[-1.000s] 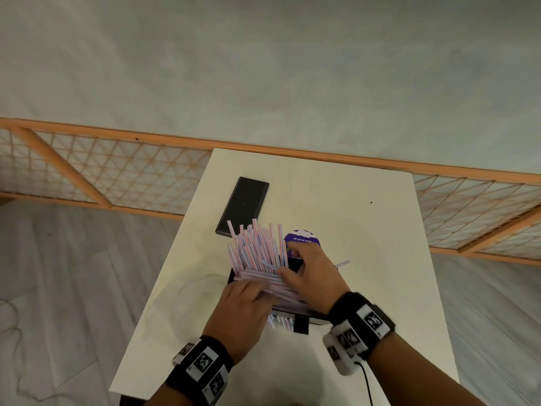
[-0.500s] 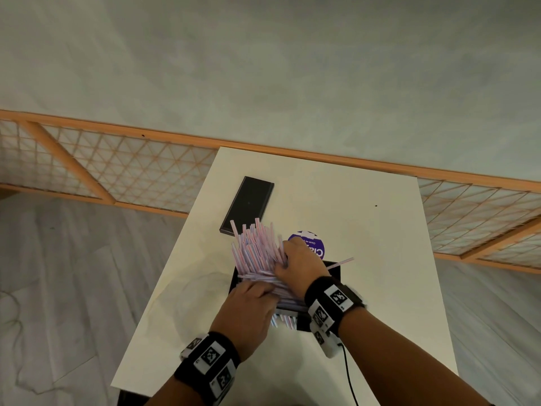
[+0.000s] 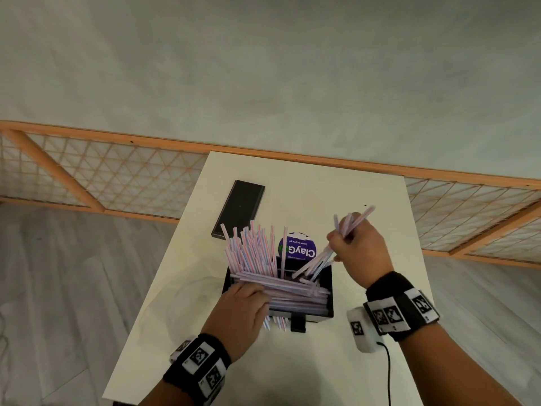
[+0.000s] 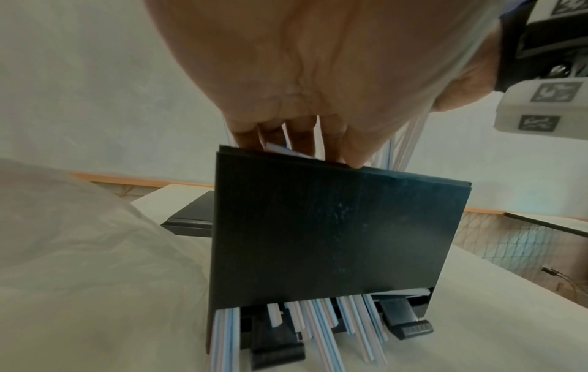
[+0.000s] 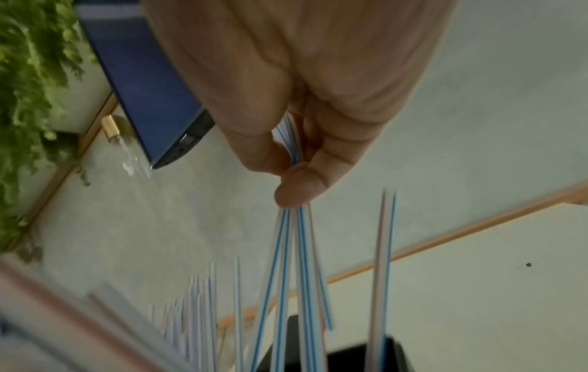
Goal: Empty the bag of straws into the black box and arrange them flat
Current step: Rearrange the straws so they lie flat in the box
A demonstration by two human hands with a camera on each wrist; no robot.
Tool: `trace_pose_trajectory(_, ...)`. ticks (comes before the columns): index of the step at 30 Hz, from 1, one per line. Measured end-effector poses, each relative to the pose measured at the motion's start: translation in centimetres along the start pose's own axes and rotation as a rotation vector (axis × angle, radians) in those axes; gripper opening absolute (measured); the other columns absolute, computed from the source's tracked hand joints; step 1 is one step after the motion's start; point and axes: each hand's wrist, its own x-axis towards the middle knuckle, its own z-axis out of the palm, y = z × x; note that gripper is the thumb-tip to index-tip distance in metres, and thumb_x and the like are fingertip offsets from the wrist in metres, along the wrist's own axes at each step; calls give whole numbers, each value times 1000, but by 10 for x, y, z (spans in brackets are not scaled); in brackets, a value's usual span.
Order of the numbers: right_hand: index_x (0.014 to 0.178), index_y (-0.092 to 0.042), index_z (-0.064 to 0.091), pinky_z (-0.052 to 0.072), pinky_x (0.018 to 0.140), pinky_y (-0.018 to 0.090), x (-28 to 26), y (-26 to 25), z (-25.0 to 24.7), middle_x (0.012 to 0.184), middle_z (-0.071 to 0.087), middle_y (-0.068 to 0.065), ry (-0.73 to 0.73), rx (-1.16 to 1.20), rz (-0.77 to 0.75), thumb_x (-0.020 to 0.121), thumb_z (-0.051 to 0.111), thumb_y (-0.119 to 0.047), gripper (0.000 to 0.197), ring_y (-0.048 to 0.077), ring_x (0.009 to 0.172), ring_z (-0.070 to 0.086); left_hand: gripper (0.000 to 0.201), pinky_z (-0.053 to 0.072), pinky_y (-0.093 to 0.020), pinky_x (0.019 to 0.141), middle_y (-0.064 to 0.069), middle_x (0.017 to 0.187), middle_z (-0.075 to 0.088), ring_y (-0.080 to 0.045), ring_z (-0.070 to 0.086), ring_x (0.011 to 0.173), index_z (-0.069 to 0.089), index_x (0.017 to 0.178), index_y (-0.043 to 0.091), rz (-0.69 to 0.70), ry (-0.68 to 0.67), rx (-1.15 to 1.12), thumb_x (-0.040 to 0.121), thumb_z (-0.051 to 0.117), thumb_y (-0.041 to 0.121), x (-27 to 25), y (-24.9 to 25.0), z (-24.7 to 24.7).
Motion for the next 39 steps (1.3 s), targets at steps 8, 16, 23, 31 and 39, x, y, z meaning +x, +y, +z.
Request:
trace_pose_trajectory(8, 95, 0, 71, 62, 62, 32, -5, -9, -36, 81, 76, 9, 179, 415, 62, 95, 63, -8, 11, 20, 62, 71, 40, 50, -32, 94, 11, 117, 56, -13, 54, 105, 57, 124, 28, -121, 112, -117, 91, 59, 50, 3, 11, -10)
trace_pose_trajectory(16, 98, 12, 69, 58, 55, 20, -24, 3, -5, 66, 67, 8, 72, 1073, 473, 99, 57, 1, 16, 9, 53, 60, 94, 49, -36, 109, 10, 142, 44, -10, 46, 131, 28, 154, 26, -286, 259, -355, 79, 72, 63, -4, 22, -22)
trace_pose_trajectory(23, 82, 1, 63, 55, 46, 22, -43, 14, 45, 70, 60, 13, 23, 1312, 786, 94, 61, 4, 13, 12, 47, 59, 123, 46, -24, 105, 19, 144, 32, -3, 42, 135, 1, 161, 39, -246, 288, -411, 70, 81, 65, -15, 24, -22)
trace_pose_trajectory(31, 81, -3, 63, 60, 54, 28, -52, -1, 107, 60, 59, 10, -148, 1296, 872, 96, 63, 2, 15, 17, 51, 62, 99, 5, -69, 122, -14, 168, 22, -36, 19, 156, 35, 158, 22, -61, 322, 167, 81, 58, 80, -10, 16, -16)
trace_pose_trajectory(39, 96, 4, 64, 65, 75, 33, -53, -2, 118, 85, 72, 21, -268, 1320, 875, 98, 60, 2, 5, 26, 77, 73, 52, 15, -67, 122, -6, 155, 47, -30, 41, 147, 54, 145, 34, 8, 144, 257, 102, 38, 58, 4, 0, -14)
